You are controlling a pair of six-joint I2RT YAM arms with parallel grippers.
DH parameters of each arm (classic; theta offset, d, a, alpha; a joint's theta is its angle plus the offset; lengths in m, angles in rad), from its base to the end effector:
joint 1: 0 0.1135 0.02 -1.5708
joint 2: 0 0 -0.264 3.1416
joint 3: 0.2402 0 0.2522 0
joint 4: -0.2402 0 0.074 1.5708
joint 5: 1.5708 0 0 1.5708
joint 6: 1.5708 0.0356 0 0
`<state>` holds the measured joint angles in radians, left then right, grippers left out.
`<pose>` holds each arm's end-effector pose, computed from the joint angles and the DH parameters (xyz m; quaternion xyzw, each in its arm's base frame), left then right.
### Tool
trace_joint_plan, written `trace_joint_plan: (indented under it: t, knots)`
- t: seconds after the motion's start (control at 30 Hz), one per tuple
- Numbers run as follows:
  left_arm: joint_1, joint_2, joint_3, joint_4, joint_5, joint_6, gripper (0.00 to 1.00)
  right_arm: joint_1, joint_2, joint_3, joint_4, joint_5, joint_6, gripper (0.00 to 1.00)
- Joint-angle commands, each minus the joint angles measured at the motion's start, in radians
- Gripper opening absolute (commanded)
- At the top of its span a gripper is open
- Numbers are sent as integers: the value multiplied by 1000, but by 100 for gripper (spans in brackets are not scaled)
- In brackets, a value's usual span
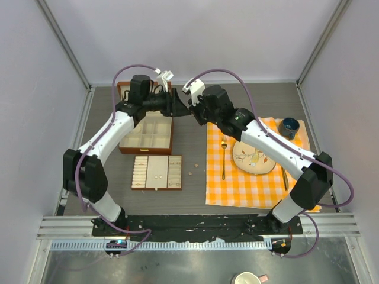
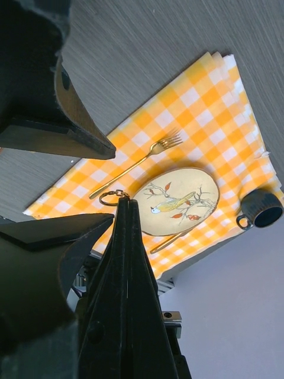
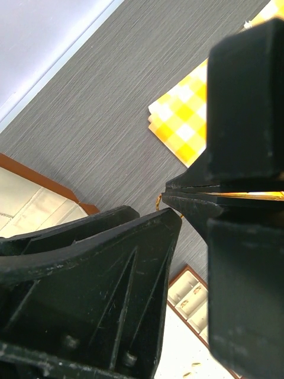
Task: Organize the mixed jewelry
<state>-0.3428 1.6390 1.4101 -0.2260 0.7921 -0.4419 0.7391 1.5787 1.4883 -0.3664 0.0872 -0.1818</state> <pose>0.3485 -0.1513 0.3362 0.1652 0.7918 -0.4892 0.3262 0.2753 0.2467 0.3668 -0.3562 0.7700 0.1097 0.5179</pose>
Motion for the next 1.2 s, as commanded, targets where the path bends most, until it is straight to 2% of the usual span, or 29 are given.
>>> trace_joint_plan:
  t: [0.0,0.77,1.17]
  knots:
    - [2,5,44,28,36,-12,45,8,-39,4,47,2,-8,1]
    - [-4,33,55,37,49,-21,34,17,-39,1,49,3,-8,1]
    - [-15,47,62,56,61,-46,24,25,-36,-3,52,2,-7,1]
